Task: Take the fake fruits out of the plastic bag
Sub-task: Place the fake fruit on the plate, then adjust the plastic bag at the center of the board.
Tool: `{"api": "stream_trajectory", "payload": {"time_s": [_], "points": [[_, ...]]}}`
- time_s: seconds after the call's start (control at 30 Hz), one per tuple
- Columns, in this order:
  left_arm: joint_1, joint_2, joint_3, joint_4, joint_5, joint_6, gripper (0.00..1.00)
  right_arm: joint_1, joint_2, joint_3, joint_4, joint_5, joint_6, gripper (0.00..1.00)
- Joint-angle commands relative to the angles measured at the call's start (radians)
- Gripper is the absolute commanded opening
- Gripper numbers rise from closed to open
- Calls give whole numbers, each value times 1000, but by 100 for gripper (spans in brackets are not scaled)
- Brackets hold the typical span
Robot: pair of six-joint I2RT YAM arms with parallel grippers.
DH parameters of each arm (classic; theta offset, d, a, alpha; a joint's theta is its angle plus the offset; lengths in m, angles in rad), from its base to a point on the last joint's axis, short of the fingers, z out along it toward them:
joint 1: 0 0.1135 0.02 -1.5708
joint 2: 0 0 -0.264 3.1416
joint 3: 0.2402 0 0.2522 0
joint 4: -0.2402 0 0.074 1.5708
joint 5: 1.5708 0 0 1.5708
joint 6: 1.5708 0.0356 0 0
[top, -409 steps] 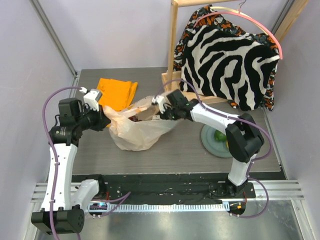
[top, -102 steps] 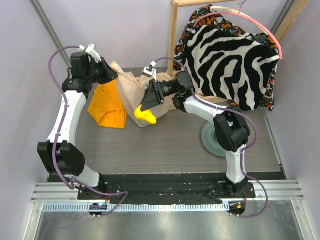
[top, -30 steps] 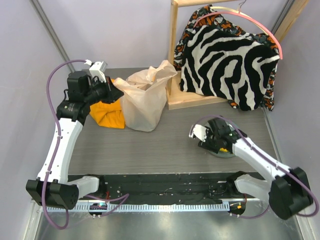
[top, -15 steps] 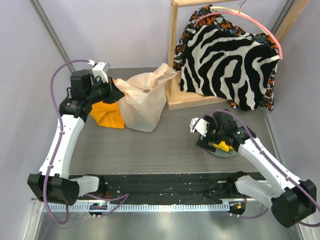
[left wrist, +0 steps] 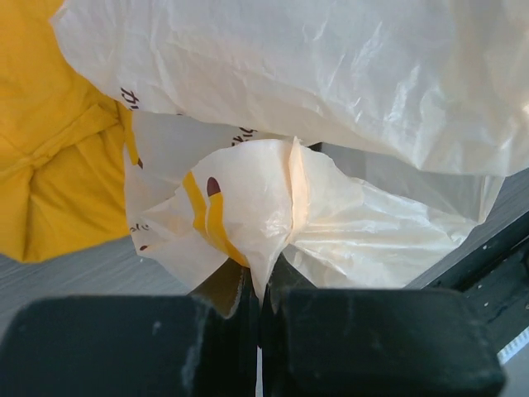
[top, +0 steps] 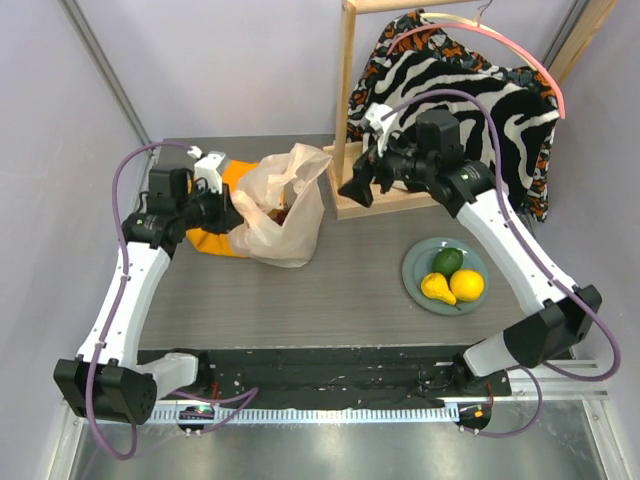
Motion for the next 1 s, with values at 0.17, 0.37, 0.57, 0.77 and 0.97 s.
{"api": "stream_trajectory", "payload": {"time_s": [0.17,0.37,0.57,0.77,0.97], "points": [[-1,-84,13,-72,-61,123,0,119,139,113,340,70,-62,100],[-1,-112,13,-92,-67,144,0,214,222,125,441,155,-132,100],[-1,-72,64,-49,-148,248,0,261,445,299,565,346,-108,45],[21,243,477,30,-275,356,0,202,754,776,645,508,21,1],[80,497,1023,98,-292,296,0,192,903,1100,776,581,45,1]]}}
